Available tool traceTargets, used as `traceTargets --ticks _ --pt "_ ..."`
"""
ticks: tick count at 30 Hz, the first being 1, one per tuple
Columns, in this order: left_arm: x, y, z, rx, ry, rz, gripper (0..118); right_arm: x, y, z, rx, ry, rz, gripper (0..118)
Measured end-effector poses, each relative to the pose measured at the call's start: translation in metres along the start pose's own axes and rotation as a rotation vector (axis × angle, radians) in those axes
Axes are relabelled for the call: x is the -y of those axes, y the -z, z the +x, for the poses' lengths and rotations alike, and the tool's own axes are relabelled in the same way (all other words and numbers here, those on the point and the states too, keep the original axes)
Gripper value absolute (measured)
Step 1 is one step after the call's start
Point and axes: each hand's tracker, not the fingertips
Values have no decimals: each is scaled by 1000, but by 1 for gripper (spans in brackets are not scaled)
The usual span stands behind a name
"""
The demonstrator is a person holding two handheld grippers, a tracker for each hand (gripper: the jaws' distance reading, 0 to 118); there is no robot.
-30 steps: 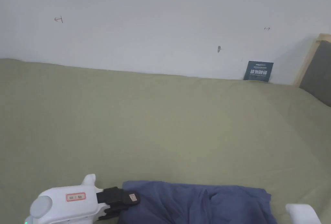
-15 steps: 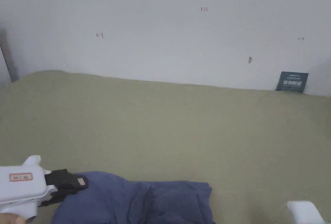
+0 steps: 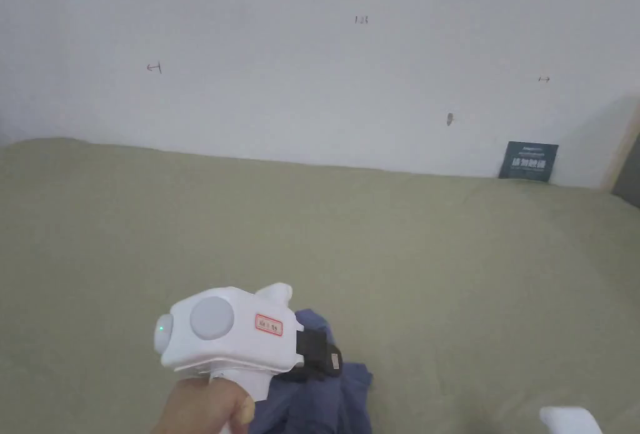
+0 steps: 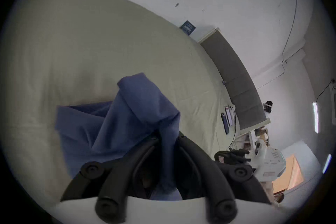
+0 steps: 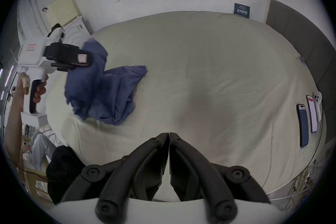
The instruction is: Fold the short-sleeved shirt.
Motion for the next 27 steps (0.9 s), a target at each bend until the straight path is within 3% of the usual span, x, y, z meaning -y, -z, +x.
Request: traceTargets --ticks 1,2,5,6,7,14,17,19,20,21,22,24,26,27 --pt "0 11 -3 10 -15 -1 21 1 1 2 0 5 -2 7" --pt "5 20 -6 35 -58 -8 35 2 2 3 1 9 -5 7" --pt "10 34 -27 170 -146 -17 55 4 5 6 0 10 -15 7" --pt "16 34 -30 220 -174 -19 78 4 7 6 2 10 -18 7" --pt "18 31 -35 240 -188 -4 87 4 9 7 4 12 -22 7" --pt "35 10 -54 202 -144 87 88 -1 14 2 -7 12 -23 7" --pt "47 29 -51 276 -120 38 82 -1 14 -1 -10 13 -14 7" --pt "59 50 -44 285 -68 -27 66 -1 13 -3 -15 17 -8 7" --pt "66 62 -43 252 -42 -59 52 -2 13 -4 -18 18 -5 7" --pt "73 71 -43 213 -33 -82 28 -2 13 -5 -20 18 -5 7" --pt "82 81 -44 182 -37 -106 13 -2 12 -6 -22 17 -4 7" --pt "97 91 -56 188 -78 -124 6 -2 11 -8 -25 14 -1 7" --pt "109 82 -68 317 -160 -55 4 -3 11 -9 -25 9 -1 7" --pt "112 79 -72 295 -159 -74 2 -5 12 -9 -24 6 0 7"
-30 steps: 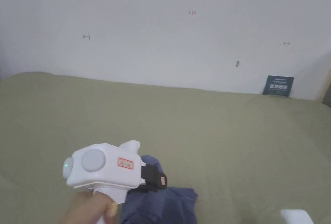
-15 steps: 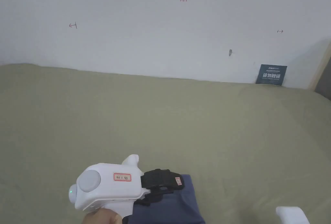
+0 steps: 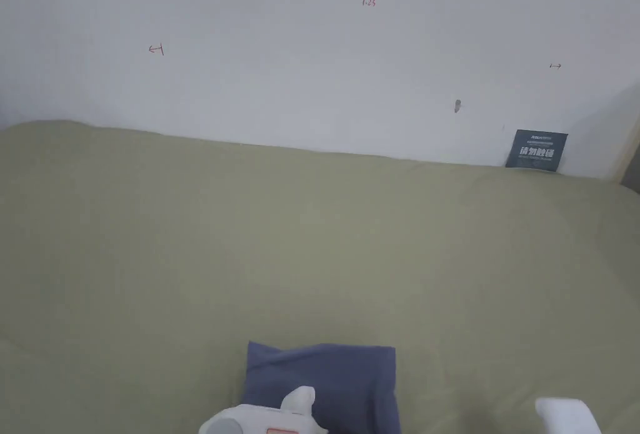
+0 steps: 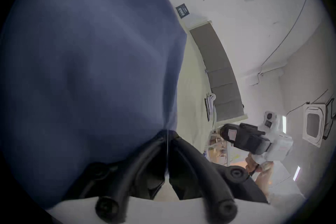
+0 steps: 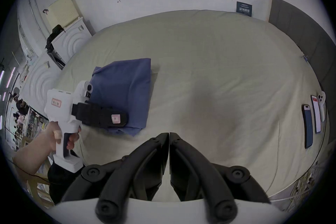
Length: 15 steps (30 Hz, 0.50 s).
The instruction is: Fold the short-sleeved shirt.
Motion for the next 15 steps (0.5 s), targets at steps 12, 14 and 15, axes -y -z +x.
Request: traceTargets --ticks 12,14,15 --pt "-22 -165 25 -11 180 214 1 -83 54 -74 -214 -30 -3 7" --pt "-24 -192 7 -56 129 291 1 -98 77 -95 -243 -86 -43 7" --pt "-24 -203 -5 -45 81 315 1 -104 92 -103 -244 -100 -98 7"
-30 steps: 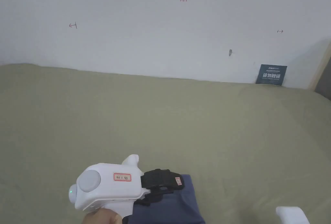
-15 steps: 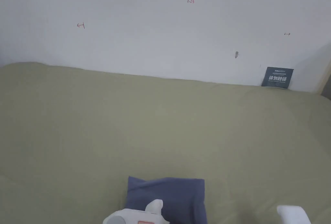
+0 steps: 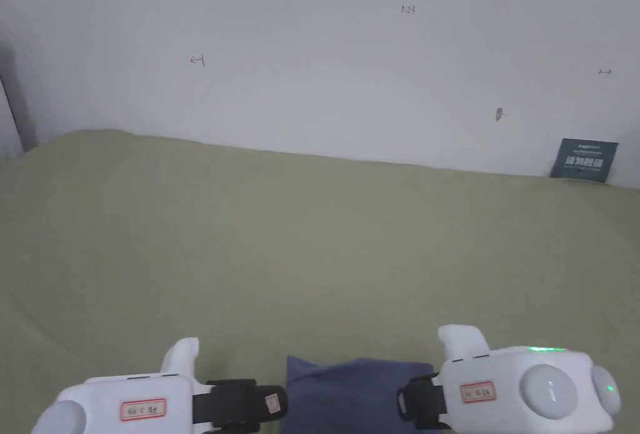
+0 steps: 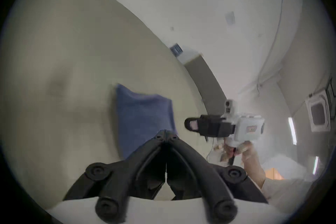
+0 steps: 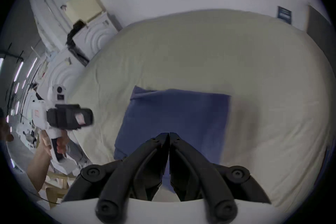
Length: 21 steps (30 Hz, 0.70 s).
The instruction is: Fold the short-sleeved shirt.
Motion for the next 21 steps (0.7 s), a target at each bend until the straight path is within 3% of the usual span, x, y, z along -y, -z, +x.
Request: traceTargets --ticks 2,4,5,7,10,15,16,17,18,19,20,21 --pt "0 -14 -20 12 -64 46 1 -8 33 0 41 -19 -102 7" --pt "2 -21 -35 18 -108 75 1 -2 70 12 188 -34 -227 7" --pt "3 -22 -41 13 -114 70 1 3 80 16 214 -28 -257 6" --pt "3 -20 -52 23 -133 58 1 11 73 16 162 -13 -154 6" --pt "1 -1 -63 70 -145 5 1 12 69 13 167 -58 -155 7" --pt "-4 45 -71 205 -247 -28 1 11 67 15 157 -41 -150 7" --pt "-4 52 -73 206 -244 -39 8 12 66 17 151 -38 -146 6" --pt "-6 58 -74 197 -237 -56 25 13 65 18 146 -34 -142 6" --pt "-7 65 -74 173 -226 -72 67 13 65 19 139 -25 -136 7" --pt "-8 70 -74 150 -216 -82 102 14 64 20 133 -17 -133 7" --pt "-7 75 -74 144 -217 -101 118 14 63 21 127 -8 -128 7" --pt "-6 84 -72 158 -225 -138 118 15 63 22 122 -3 -124 7"
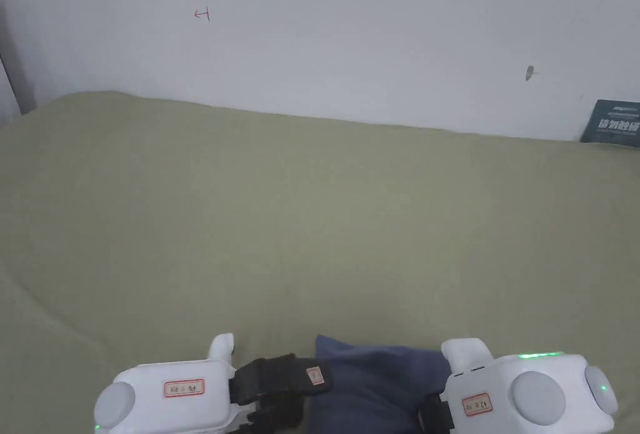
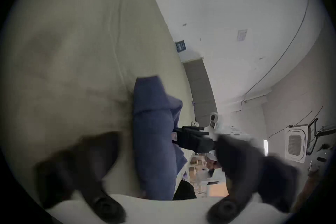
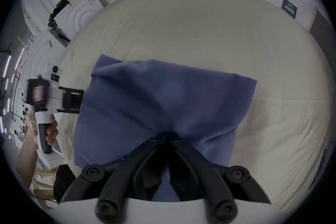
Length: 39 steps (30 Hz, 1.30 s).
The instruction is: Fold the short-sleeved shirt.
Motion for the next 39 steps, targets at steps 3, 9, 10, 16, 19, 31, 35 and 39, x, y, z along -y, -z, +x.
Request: traceTargets --ticks 3,9,10,16,19,31,35,39 --pt "-1 19 1 103 -8 -7 118 1 -1 1 -13 13 11 7" --pt "-2 39 17 -19 68 -98 100 3 -2 4 -28 37 23 7" --pt "-2 38 16 -62 70 -107 71 3 -3 4 -27 41 25 7" --pt "-1 15 0 -77 14 -72 22 6 -14 -14 -13 91 79 7" --pt "-8 -6 1 -62 27 -69 22 6 -22 -43 39 57 121 7" --pt "-102 -250 -10 -346 144 -28 22 -50 27 -274 266 214 416 13" --pt "-126 -349 -12 -496 160 4 22 -64 57 -360 232 243 459 16" --pt "-141 -438 -29 -709 112 54 22 -68 83 -426 152 232 463 17"
